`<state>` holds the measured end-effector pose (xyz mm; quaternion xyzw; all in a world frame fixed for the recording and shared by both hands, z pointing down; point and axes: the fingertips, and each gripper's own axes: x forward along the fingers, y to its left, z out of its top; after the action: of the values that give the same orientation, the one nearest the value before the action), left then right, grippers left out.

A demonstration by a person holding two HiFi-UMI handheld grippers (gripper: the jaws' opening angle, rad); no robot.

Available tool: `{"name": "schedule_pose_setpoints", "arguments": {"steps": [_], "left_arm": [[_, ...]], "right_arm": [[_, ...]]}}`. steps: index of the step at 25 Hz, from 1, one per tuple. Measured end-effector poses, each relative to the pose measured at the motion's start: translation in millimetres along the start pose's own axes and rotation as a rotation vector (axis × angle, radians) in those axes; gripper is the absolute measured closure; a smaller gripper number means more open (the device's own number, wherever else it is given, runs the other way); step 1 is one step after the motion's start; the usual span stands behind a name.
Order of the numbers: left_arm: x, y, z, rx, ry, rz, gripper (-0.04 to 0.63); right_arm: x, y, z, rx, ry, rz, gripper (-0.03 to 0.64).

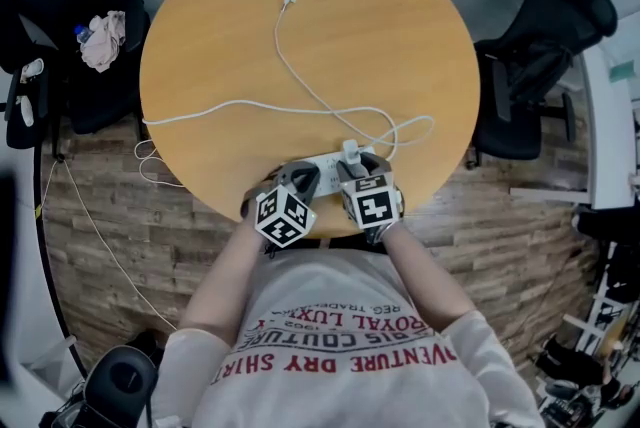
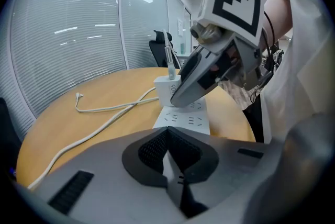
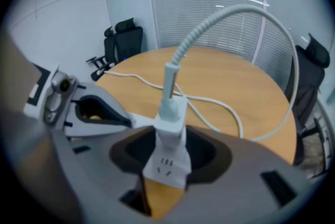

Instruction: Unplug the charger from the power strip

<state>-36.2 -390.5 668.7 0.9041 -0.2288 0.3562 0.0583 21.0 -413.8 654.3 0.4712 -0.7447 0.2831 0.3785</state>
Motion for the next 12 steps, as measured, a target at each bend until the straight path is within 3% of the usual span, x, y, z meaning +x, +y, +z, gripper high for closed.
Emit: {"name": "schedule_pose_setpoints", "arguments": {"steps": [6, 12], "left_arm": [[1.9, -0.2, 0.0, -0.009, 0.005, -0.001, 0.562], [-0.6, 0.7, -1.6, -0.01, -0.005, -0.002, 0.563]], "right_arm": [[16.0, -7.4, 1.0, 0.073, 0.011, -0.027, 0.44], [11.0, -2.9, 1.7, 0.06, 0.029, -0.044, 0.453]]}}
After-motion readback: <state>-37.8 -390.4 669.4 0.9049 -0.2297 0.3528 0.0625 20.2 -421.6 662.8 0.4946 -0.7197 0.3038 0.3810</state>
